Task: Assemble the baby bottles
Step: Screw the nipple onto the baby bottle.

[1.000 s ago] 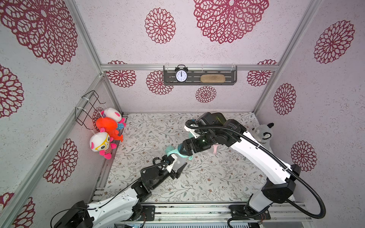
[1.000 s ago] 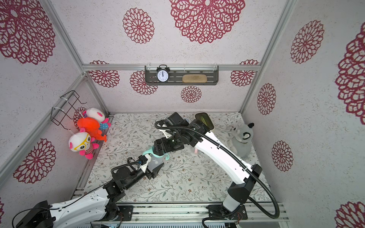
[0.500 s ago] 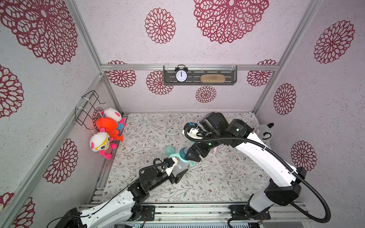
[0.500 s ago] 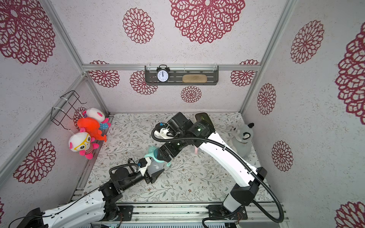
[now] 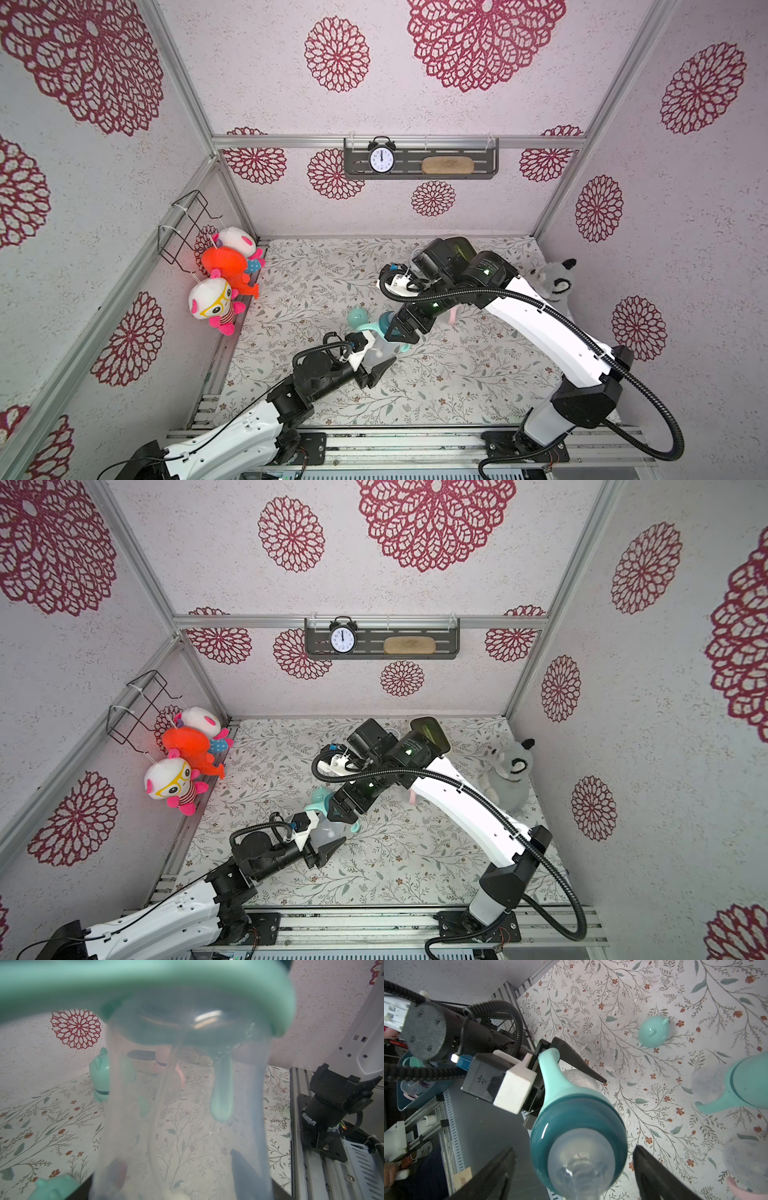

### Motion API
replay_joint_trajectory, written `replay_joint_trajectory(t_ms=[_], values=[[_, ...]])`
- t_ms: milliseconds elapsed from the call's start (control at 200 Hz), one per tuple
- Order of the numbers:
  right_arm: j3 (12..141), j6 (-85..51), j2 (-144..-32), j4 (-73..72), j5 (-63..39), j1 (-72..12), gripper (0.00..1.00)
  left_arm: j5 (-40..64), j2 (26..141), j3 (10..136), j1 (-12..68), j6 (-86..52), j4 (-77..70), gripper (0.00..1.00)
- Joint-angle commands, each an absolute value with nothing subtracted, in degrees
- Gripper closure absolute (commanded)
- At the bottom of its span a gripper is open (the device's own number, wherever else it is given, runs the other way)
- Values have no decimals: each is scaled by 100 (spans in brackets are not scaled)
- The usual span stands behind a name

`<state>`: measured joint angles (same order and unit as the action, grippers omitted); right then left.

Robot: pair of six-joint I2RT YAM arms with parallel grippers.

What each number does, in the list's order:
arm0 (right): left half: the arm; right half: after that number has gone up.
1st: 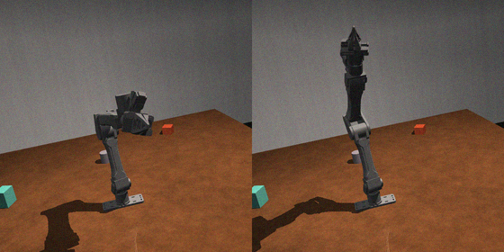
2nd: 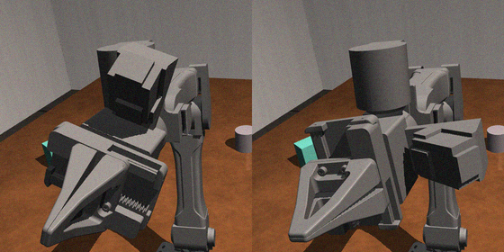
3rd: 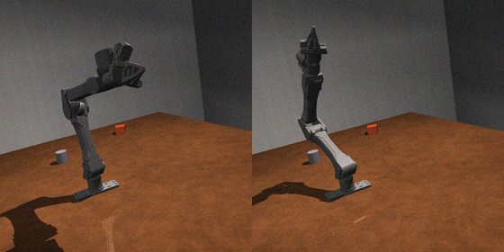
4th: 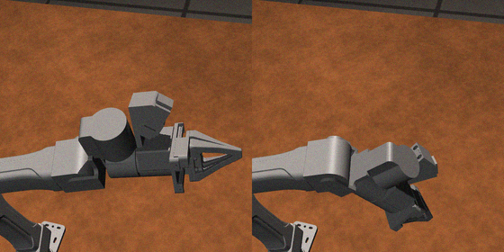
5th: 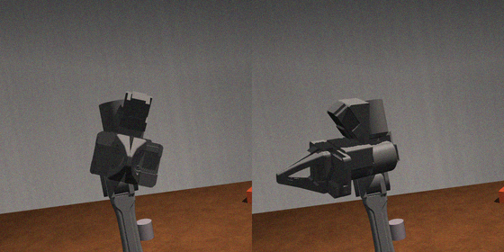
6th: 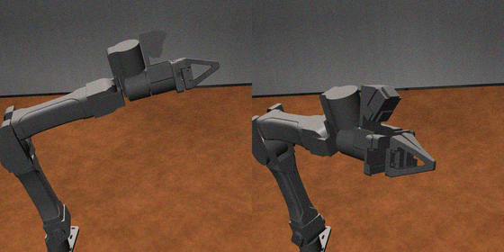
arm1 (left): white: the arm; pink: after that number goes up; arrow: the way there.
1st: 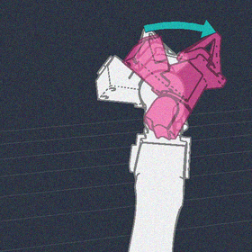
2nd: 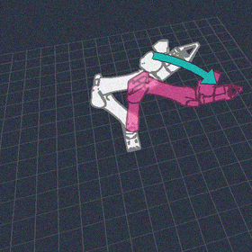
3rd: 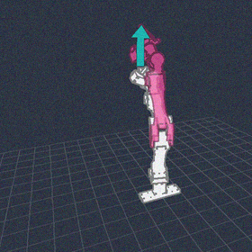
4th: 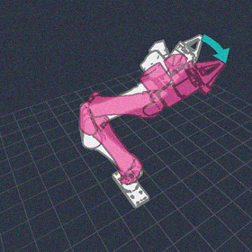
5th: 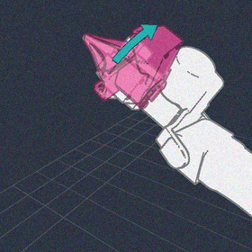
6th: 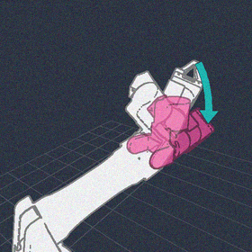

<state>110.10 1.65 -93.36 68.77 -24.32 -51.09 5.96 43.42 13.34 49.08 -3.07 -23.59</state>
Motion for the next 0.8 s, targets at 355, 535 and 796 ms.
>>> replay_joint_trajectory(t_ms=[355,535,796], values=[[11092,274,-9358,6742,-2611,-5130,20,633,4307,1600,4878,-272,-2469,100],[11074,272,-9386,6741,-2603,-5130,27,633,4324,1608,4878,-273,-2460,100],[11028,83,-9420,6697,-2680,-5142,40,277,4357,1656,4878,-302,-2408,100]])
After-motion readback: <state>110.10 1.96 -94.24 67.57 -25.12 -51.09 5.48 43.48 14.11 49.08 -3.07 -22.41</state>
